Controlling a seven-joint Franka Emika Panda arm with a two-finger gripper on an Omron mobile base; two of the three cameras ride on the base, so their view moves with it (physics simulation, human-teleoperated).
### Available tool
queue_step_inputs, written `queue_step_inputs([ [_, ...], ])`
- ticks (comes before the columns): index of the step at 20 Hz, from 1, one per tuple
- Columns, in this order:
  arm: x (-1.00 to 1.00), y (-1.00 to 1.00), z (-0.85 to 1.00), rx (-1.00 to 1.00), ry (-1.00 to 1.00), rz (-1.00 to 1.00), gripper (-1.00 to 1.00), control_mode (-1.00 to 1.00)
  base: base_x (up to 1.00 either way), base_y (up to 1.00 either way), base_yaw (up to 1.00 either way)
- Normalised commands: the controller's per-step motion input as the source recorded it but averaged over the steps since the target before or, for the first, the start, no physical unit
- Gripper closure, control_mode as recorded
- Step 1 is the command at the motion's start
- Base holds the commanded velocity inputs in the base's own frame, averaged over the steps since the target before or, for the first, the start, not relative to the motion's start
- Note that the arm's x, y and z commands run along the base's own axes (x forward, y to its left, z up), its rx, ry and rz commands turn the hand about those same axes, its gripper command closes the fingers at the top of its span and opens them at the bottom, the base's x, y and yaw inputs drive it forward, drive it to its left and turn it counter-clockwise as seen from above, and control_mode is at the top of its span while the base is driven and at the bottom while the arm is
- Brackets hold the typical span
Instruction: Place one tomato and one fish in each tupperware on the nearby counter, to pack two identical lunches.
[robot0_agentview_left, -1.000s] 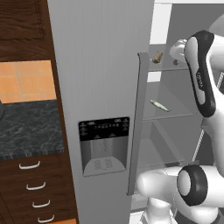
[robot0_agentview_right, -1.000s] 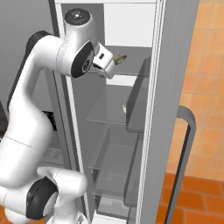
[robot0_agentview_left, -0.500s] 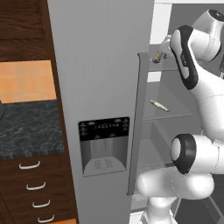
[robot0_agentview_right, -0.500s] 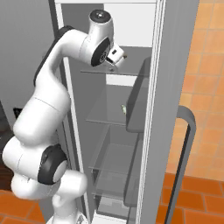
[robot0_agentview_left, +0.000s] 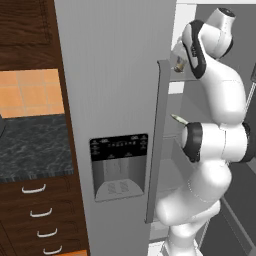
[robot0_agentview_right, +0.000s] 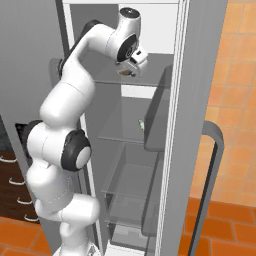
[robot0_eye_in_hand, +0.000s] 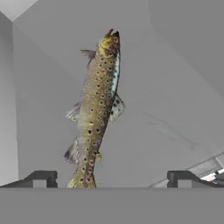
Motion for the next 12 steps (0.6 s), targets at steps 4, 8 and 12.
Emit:
queue_step_inputs([
  [4,0.62,-0.15,-0.33,0.01,0.0,0.0,-1.0,-1.0,0.0,0.0,0.0],
  [8,0.55,-0.25,-0.34,0.0,-0.02,0.01,-1.0,-1.0,0.0,0.0,0.0],
  [12,0.62,-0.01,-0.04,-0.06,-0.13,0.0,-1.0,-1.0,0.0,0.0,0.0],
])
